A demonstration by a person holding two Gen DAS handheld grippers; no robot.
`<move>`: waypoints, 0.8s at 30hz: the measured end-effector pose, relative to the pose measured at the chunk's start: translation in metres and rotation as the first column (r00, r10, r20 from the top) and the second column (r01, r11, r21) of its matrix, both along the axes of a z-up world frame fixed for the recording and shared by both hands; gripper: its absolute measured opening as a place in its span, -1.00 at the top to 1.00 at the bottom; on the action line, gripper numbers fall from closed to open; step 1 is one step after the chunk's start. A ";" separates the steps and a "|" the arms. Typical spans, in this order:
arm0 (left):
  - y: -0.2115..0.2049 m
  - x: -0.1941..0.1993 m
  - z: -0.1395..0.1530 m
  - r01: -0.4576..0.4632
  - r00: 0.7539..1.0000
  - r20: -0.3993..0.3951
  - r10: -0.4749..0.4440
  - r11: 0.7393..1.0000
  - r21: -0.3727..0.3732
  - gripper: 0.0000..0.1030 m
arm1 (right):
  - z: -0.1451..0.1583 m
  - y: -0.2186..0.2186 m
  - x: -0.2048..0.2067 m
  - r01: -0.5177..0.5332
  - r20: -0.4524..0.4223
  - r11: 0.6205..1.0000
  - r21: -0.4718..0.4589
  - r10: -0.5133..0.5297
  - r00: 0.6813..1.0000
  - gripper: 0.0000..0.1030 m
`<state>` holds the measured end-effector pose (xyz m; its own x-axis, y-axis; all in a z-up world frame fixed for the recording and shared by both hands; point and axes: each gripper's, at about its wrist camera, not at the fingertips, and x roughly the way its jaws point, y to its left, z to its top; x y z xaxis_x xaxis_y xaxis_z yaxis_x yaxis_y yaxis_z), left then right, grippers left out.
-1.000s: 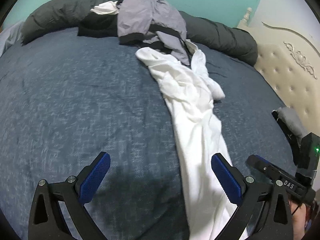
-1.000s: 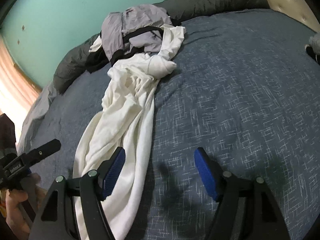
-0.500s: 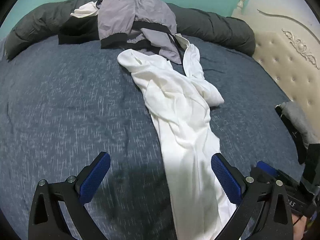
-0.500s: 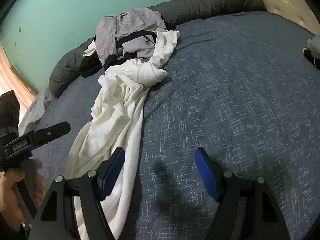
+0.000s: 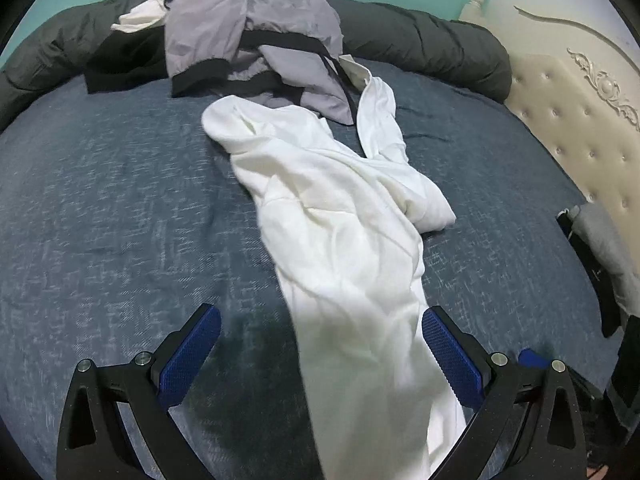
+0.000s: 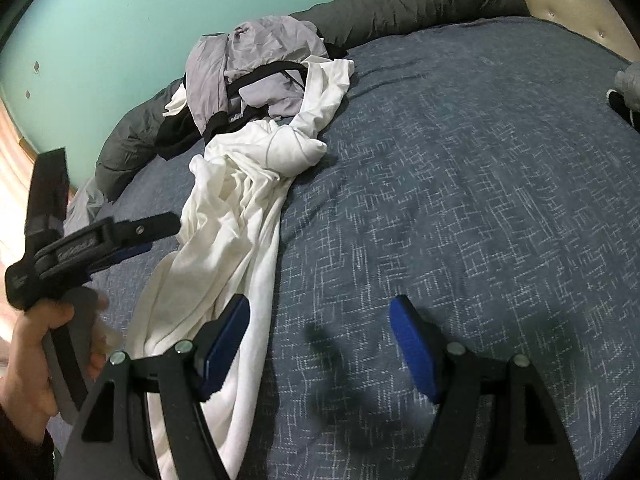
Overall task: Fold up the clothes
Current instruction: 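Grasp the white shirt's hem with the left gripper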
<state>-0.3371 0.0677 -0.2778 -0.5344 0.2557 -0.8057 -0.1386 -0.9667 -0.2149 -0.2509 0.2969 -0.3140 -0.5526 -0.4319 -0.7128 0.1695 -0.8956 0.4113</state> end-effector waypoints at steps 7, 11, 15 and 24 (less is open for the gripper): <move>0.007 -0.025 -0.010 -0.004 1.000 0.031 0.004 1.000 -0.008 -0.98 | -0.002 0.004 -0.003 0.009 0.007 1.000 -0.011 -0.009 1.000 -0.42; 0.014 -0.034 -0.013 0.003 0.999 0.040 -0.002 1.000 -0.020 -0.92 | -0.004 0.003 -0.003 0.006 0.014 1.000 -0.017 -0.006 1.000 -0.42; 0.021 -0.036 -0.012 0.024 0.999 0.036 -0.023 1.000 -0.013 -0.65 | -0.005 -0.001 -0.003 -0.004 0.019 1.000 -0.018 0.004 1.000 -0.42; 0.017 -0.037 -0.011 0.052 0.997 0.056 -0.052 0.999 0.007 0.46 | -0.005 0.001 -0.003 0.006 0.021 1.000 -0.029 -0.005 1.000 -0.43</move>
